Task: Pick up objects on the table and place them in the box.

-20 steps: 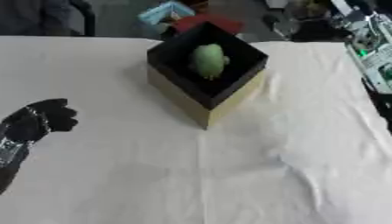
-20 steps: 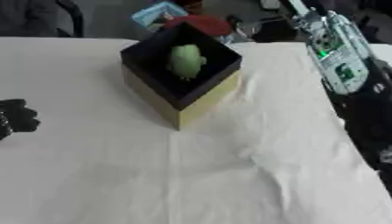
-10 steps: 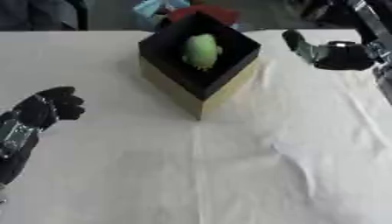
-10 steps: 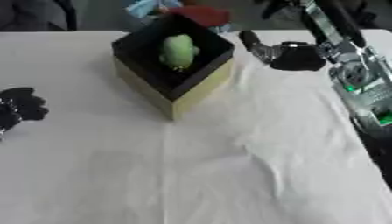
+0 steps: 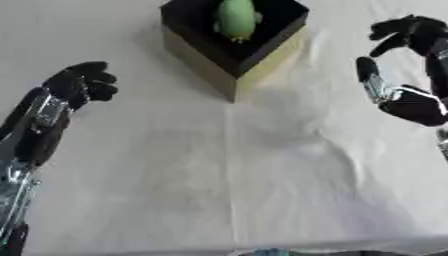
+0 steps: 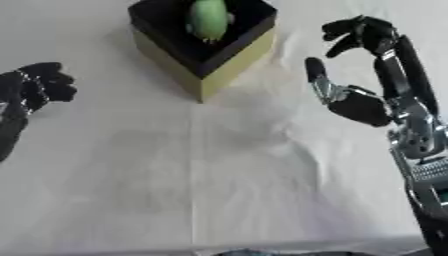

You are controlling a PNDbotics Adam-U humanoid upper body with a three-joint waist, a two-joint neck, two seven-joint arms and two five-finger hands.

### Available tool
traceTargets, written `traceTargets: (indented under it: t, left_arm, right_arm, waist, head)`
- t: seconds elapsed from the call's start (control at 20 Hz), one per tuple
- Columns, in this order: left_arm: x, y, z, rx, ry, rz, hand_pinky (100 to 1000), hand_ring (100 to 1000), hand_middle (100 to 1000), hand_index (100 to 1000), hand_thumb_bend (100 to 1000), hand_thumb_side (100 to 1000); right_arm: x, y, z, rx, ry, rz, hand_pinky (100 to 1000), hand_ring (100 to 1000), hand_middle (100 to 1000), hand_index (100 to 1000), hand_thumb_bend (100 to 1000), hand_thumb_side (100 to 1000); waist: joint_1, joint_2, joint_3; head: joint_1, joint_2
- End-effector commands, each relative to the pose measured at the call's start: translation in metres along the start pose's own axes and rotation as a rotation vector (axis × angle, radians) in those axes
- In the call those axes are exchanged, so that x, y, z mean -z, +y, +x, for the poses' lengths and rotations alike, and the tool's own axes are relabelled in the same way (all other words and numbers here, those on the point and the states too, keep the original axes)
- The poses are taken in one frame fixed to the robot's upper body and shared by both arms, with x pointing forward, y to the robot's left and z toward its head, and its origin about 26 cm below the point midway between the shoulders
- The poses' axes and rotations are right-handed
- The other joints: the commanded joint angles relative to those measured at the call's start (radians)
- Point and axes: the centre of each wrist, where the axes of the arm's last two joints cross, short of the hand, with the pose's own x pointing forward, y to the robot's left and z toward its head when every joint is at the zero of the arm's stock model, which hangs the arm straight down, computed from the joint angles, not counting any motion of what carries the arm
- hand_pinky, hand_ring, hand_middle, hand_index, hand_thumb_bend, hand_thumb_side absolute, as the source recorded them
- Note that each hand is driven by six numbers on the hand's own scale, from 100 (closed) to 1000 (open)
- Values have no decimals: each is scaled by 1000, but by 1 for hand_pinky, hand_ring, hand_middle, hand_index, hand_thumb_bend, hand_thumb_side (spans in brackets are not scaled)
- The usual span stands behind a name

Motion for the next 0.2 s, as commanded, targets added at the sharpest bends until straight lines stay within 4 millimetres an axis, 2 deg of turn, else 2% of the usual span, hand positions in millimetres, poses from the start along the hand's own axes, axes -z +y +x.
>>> traceTargets:
  t: [0.05, 0.2]
  left_arm:
    - [2, 3, 5, 12, -18, 7, 785, 740, 712, 869, 458, 937]
    - [2, 2, 4, 6, -17, 13, 784, 740, 712, 868, 458, 939]
  right_arm:
    - [-3, 4, 3, 2, -10, -10, 652, 558, 622, 758, 242, 444]
    - [-8, 11, 0, 19, 15, -24, 647, 552, 615, 754, 233, 444]
  waist:
    - [4, -13, -7]
    - [6, -11, -6]
  head:
    - [16, 16]
    - [15, 8]
